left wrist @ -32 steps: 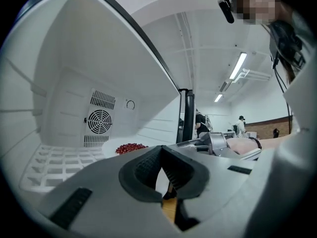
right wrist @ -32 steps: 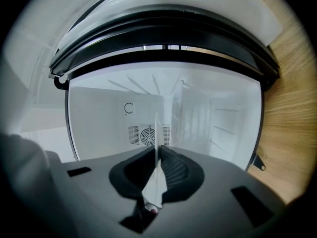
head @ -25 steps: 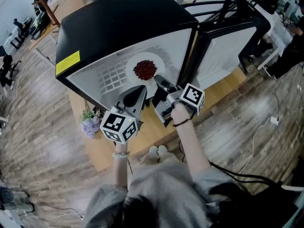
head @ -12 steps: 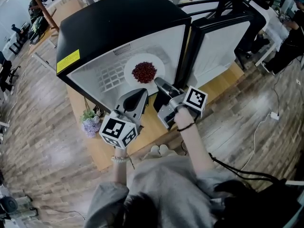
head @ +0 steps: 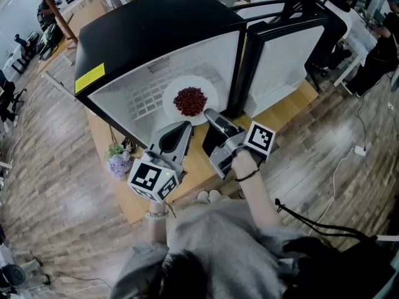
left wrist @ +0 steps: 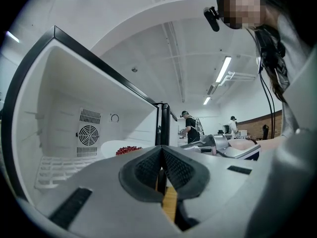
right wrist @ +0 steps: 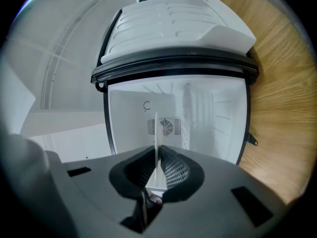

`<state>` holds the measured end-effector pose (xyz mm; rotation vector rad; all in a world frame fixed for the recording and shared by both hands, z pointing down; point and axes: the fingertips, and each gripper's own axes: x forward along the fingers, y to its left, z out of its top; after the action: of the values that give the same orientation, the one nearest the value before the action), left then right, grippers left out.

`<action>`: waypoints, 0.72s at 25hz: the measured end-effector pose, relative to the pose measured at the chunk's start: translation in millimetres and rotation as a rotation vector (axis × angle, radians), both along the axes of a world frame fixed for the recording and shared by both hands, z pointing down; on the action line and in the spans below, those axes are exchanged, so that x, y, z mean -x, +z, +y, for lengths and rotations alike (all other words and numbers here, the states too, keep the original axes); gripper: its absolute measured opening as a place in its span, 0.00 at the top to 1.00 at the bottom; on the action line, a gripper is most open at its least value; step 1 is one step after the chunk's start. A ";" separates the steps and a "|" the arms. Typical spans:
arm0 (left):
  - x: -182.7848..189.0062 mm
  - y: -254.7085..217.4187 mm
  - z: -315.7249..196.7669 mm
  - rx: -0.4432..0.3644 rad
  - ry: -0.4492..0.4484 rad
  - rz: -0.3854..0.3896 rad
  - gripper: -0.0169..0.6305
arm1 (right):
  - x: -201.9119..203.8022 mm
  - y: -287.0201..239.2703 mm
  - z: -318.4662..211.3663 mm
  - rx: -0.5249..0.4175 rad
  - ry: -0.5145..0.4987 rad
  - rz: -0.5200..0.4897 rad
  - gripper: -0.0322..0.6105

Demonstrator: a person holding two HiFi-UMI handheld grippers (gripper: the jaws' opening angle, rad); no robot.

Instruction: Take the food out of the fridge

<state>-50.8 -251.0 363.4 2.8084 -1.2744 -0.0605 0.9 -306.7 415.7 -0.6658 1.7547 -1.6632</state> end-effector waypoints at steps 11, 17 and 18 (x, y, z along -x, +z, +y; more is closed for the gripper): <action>-6.5 -4.5 9.5 -0.020 0.001 0.005 0.96 | -6.4 -6.5 9.3 -0.017 0.010 -0.014 0.89; -6.8 -6.5 9.2 -0.025 -0.006 0.006 0.96 | -8.1 -5.2 9.6 -0.017 0.009 -0.018 0.89; -6.5 -6.2 8.9 -0.025 -0.007 0.005 0.96 | -8.2 -5.2 9.4 -0.017 0.008 -0.019 0.89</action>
<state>-44.3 -242.1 357.2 2.8227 -1.2916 -0.0848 9.1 -297.3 410.4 -0.6462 1.7485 -1.6419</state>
